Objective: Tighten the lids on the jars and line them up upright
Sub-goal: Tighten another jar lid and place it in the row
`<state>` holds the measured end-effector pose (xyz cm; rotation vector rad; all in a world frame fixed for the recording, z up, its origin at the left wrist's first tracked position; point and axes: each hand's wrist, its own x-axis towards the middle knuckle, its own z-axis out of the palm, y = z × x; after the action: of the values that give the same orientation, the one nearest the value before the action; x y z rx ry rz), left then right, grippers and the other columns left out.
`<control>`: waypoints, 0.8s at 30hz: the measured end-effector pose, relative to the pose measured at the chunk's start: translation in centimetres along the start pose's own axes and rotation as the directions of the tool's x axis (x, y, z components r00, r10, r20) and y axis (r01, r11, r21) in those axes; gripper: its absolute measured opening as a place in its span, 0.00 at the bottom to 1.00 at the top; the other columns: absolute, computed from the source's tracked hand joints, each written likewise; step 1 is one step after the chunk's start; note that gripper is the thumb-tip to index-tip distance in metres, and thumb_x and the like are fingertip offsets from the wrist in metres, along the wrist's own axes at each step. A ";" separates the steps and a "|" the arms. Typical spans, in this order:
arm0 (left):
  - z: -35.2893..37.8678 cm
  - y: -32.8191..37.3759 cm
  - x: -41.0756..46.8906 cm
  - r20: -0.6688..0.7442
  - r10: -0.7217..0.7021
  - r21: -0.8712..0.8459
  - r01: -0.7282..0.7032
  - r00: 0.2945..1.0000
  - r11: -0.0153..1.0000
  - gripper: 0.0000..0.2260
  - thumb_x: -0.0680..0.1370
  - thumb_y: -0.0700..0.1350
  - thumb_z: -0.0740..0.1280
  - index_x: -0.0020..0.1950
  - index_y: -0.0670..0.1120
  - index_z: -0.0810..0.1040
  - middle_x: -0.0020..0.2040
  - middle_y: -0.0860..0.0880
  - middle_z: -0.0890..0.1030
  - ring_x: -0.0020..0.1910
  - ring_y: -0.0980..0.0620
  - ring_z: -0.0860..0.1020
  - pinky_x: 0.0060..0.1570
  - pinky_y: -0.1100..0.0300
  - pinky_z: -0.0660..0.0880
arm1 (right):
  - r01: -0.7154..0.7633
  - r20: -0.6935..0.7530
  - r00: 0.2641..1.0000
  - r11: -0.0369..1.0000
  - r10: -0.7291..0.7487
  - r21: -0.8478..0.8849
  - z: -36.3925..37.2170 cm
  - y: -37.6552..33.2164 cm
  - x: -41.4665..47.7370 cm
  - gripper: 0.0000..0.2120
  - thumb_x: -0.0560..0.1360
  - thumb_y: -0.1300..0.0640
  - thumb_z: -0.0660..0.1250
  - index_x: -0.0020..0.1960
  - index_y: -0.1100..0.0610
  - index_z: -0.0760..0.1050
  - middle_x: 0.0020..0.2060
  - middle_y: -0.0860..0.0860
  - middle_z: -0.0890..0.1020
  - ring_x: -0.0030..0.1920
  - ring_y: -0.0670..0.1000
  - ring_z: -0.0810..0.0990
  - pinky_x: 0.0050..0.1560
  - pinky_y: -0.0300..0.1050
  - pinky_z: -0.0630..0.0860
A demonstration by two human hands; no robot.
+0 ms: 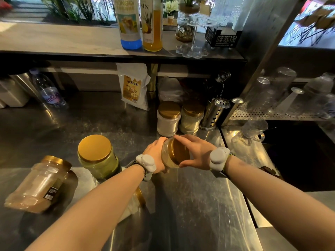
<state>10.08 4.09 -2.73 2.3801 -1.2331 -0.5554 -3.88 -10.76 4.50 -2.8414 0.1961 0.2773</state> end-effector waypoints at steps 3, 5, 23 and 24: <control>0.0 0.1 -0.1 0.001 -0.012 -0.034 0.012 1.000 0.999 0.45 0.62 0.45 0.79 0.73 0.49 0.58 0.68 0.47 0.69 0.65 0.46 0.71 0.64 0.52 0.70 | -0.061 0.029 0.998 0.998 0.061 -0.027 0.0 -0.2 0.1 0.48 0.70 0.33 0.65 0.78 0.48 0.42 0.75 0.53 0.60 0.72 0.57 0.65 0.68 0.54 0.70; -0.2 0.6 -0.1 0.008 -0.035 0.023 0.035 0.999 0.999 0.44 0.63 0.46 0.79 0.73 0.51 0.59 0.67 0.48 0.71 0.63 0.47 0.73 0.62 0.53 0.72 | -0.070 0.037 0.997 0.997 0.071 -0.035 0.1 -0.3 0.1 0.50 0.70 0.31 0.65 0.78 0.47 0.39 0.76 0.53 0.58 0.73 0.57 0.64 0.69 0.54 0.70; -0.4 0.8 -0.1 0.066 -0.063 0.102 0.056 0.996 0.993 0.42 0.66 0.51 0.78 0.72 0.51 0.57 0.66 0.48 0.71 0.62 0.47 0.75 0.62 0.53 0.73 | 0.038 0.010 0.999 0.999 -0.038 -0.038 -0.1 0.1 -0.4 0.55 0.66 0.35 0.72 0.77 0.43 0.37 0.77 0.50 0.55 0.73 0.56 0.63 0.69 0.54 0.70; -0.4 0.6 -0.2 0.079 -0.035 0.064 0.030 0.996 0.997 0.41 0.67 0.52 0.77 0.73 0.51 0.57 0.67 0.48 0.70 0.63 0.47 0.73 0.64 0.52 0.73 | 0.066 0.001 0.998 0.997 -0.066 -0.037 0.0 0.1 -0.4 0.55 0.66 0.38 0.74 0.77 0.42 0.37 0.77 0.49 0.55 0.73 0.56 0.63 0.68 0.54 0.70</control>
<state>9.81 3.96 -2.04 2.4559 -1.2646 -0.6371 -4.29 -10.79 4.61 -2.8780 0.0977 0.2700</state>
